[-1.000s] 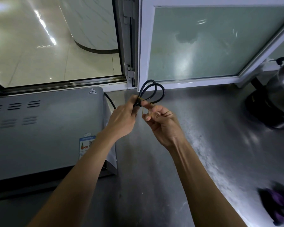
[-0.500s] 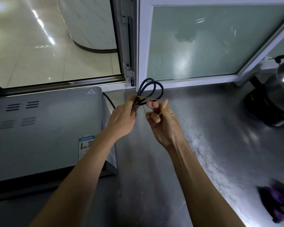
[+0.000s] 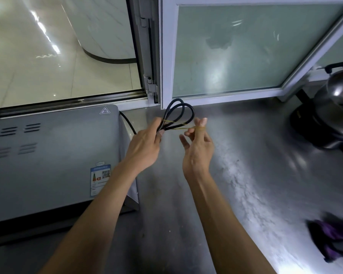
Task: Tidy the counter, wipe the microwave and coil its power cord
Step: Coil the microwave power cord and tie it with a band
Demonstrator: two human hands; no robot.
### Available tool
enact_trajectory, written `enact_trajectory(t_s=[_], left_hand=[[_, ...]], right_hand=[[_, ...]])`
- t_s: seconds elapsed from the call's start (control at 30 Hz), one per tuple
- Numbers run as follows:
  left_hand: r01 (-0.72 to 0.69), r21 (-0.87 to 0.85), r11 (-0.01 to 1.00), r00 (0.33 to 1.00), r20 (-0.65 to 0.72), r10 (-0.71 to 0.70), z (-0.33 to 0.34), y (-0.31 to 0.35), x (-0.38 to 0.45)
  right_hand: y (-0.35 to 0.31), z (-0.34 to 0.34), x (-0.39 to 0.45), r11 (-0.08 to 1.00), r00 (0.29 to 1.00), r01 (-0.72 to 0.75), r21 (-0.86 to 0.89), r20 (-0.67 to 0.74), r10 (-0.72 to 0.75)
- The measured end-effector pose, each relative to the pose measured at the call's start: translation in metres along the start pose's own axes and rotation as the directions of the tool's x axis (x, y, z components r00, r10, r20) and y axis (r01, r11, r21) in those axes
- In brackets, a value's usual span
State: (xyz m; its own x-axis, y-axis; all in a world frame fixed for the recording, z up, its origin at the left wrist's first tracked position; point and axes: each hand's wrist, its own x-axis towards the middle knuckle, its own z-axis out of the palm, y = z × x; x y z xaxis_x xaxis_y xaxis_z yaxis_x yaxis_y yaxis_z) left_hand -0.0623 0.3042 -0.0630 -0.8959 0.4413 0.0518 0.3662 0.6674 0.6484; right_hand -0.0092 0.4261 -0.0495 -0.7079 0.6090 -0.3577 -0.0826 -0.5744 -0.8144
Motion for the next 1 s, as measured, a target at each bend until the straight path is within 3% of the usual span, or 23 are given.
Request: enact_trajectory(t_s=[0.2,0.37,0.63,1.0], left_hand=[[-0.034,0.017,0.999,0.999,-0.032,0.035,0.000,-0.002,0.000],[-0.088,0.083,0.993,0.996,-0.025,0.090,-0.004,0.003,0.003],[-0.215,0.229,0.949,0.977,0.049,0.210,-0.007,-0.001,0.002],[-0.310,0.291,0.905,0.948,0.171,0.270,-0.006,-0.010,-0.001]], right_hand=[[0.001,-0.005,0.007,0.990,0.996,-0.073,-0.122,-0.062,0.066],[-0.005,-0.012,0.007,0.942,0.988,-0.123,-0.314,0.051,0.146],[-0.030,-0.023,0.023,0.892,0.985,0.014,-0.452,0.159,0.065],[-0.049,-0.024,0.028,0.780,0.966,0.108,-0.616,0.250,0.063]])
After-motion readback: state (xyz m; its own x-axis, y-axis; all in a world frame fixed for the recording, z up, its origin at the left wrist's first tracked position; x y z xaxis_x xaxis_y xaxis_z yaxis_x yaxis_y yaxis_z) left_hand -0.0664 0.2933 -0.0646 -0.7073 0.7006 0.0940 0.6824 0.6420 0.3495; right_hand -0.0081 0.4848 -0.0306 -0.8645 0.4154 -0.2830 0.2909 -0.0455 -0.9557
